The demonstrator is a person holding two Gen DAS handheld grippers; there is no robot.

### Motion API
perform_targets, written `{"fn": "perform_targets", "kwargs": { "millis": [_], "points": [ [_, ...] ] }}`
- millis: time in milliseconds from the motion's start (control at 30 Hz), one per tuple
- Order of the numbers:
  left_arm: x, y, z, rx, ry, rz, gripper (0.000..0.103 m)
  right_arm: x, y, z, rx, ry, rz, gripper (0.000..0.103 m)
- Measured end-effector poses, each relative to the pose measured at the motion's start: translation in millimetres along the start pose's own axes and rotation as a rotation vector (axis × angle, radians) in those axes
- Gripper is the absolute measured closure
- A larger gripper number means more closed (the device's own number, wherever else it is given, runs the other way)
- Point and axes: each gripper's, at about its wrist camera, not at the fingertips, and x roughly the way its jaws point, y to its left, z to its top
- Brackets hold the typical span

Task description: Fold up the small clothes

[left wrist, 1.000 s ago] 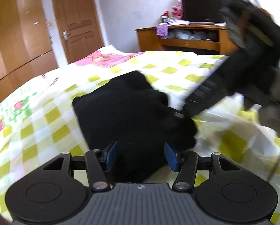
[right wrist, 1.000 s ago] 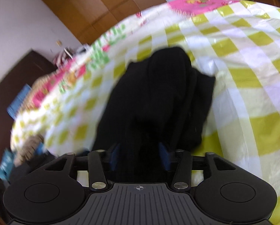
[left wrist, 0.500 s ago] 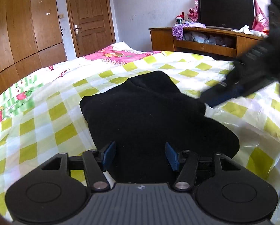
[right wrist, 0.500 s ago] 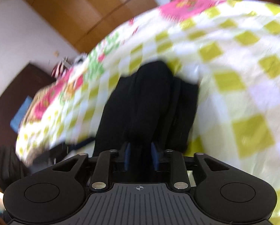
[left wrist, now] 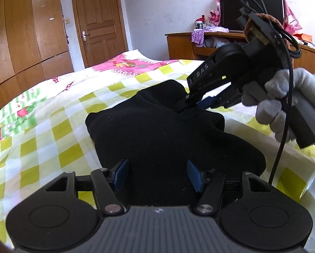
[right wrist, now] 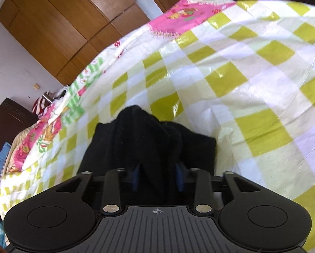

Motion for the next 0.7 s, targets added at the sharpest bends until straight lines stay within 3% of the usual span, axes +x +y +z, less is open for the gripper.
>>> {"fn": "perform_targets", "kwargs": {
  "millis": [67,233,367,433,567,633,700],
  "points": [
    [-1.4,-0.4,4.5,-0.01,-0.01,-0.024,0.031,-7.6,1.0,5.8,-0.013,-0.015,0.012,0.086],
    [8.5,-17.4,6.7,0.046,-0.012,-0.04,0.031,-14.2,-9.4,13.4,0.025,-0.077,0.011,0.086],
    [13.4,-34.3,2.8,0.133,0.007,-0.036,0.031,2.5,-14.3,11.5,0.029,-0.031,-0.012,0.073],
    [13.0,-35.5,3.6,0.131,0.009,-0.048,0.031,-0.9,-12.7,16.1,0.04,-0.052,0.016,0.068],
    [13.6,-34.2,6.3,0.121,0.015,-0.055,0.031,13.3,-12.8,23.8,0.034,-0.053,-0.015,0.058],
    [14.2,-34.3,6.5,0.124,0.014,-0.058,0.031,22.3,-17.8,24.2,0.046,-0.049,-0.057,0.072],
    [15.6,-34.6,6.8,0.117,0.013,-0.068,0.031,24.6,-27.2,24.4,0.099,-0.057,-0.048,0.077]
  ]
}}
